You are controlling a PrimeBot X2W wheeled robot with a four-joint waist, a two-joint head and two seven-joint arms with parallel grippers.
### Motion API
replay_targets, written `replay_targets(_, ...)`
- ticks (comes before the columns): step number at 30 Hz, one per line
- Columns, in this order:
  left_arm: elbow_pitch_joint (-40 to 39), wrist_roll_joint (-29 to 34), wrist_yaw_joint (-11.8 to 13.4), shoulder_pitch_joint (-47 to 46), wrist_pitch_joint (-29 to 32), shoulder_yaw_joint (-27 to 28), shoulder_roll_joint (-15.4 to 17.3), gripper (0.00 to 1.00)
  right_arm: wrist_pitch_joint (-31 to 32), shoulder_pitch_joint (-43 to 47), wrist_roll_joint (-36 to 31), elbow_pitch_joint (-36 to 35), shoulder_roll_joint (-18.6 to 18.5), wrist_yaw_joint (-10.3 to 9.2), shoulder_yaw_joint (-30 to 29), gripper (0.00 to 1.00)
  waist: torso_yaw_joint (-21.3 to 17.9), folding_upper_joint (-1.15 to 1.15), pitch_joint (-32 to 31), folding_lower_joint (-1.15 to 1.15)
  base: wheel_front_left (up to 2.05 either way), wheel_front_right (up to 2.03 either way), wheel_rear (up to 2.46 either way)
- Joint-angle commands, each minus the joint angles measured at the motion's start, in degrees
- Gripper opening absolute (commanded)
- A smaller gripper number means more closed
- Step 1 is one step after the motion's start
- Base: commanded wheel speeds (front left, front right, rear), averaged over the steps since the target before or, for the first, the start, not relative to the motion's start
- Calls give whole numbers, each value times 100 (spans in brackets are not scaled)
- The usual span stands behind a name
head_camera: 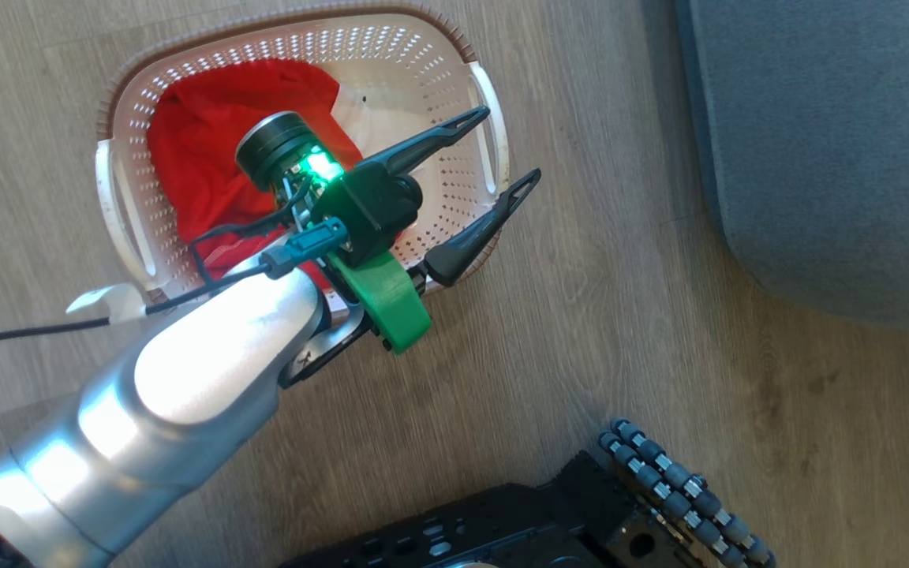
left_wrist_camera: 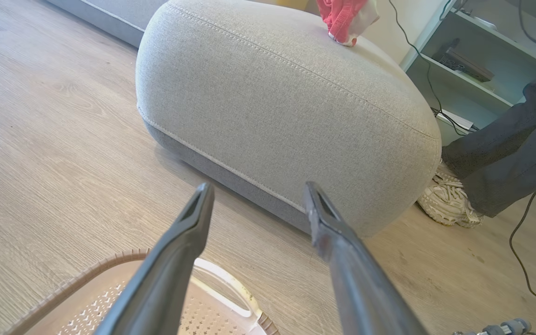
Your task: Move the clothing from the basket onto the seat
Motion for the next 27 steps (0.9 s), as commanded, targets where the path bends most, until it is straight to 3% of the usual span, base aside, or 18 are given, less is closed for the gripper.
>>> replay_targets(1,-195,62,-36,-30,-28,155,74,100,-27,162,-37,-99,-126,40,-70,0,16,0,13,-1,0,0,0)
replay_targets(7,-193,10,-36,4,-28,203,-8,100,-27,319,46,603,102,40,-225,0,76,0,-48,-1,0,0,0)
replay_targets(8,-203,-7,-36,14,-28,212,-21,100,-27,361,33,686,123,40,-195,36,84,0,-72,-1,0,0,0)
replay_targets(9,-210,-19,-36,21,-28,218,-33,100,-27,396,45,739,139,40,-179,100,93,0,-95,-1,0,0,0)
replay_targets(19,-205,-35,-36,195,-28,371,-226,100,-27,1217,297,415,430,40,727,100,205,0,-483,-1,0,0,0)
replay_targets(27,-167,-3,-36,448,-28,632,-413,100,-27,2130,840,-217,405,40,1730,100,439,0,-883,-1,0,0,0)
